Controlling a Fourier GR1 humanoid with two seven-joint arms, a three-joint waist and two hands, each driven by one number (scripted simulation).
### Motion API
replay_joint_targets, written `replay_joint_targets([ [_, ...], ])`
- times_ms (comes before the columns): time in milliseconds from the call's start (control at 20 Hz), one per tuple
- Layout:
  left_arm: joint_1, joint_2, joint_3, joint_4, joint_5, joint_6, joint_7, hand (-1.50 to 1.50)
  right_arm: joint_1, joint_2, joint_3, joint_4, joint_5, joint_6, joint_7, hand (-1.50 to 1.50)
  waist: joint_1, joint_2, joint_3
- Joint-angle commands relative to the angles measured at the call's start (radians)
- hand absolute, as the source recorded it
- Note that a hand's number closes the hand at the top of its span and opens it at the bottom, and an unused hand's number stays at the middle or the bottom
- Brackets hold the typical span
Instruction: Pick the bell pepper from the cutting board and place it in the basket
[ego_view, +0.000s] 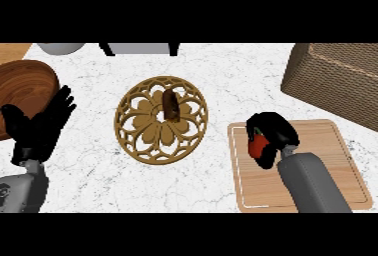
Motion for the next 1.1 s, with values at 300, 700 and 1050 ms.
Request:
replay_joint_targets([
  [300,0.005,-0.014,-0.022,-0.015,-0.002,-0.014,0.0,0.0,0.07,0.129,0.224,-0.264,-0.382,-0.32,0.384,1.5,0.04,0.018,0.026],
  [700,-0.034,0.004,0.006,0.019,0.001,-0.006,0.006,0.0,-0.008,0.13,0.36,-0.654,-0.252,-0.487,0.692,1.5,0.009,0.015,0.023],
  [1050,-0.009,-0.007,0.001,-0.011,-0.001,-0.009,0.015,0.0,-0.163,0.13,0.29,-0.835,-0.089,-0.307,1.003,1.5,0.019,0.02,0.024],
])
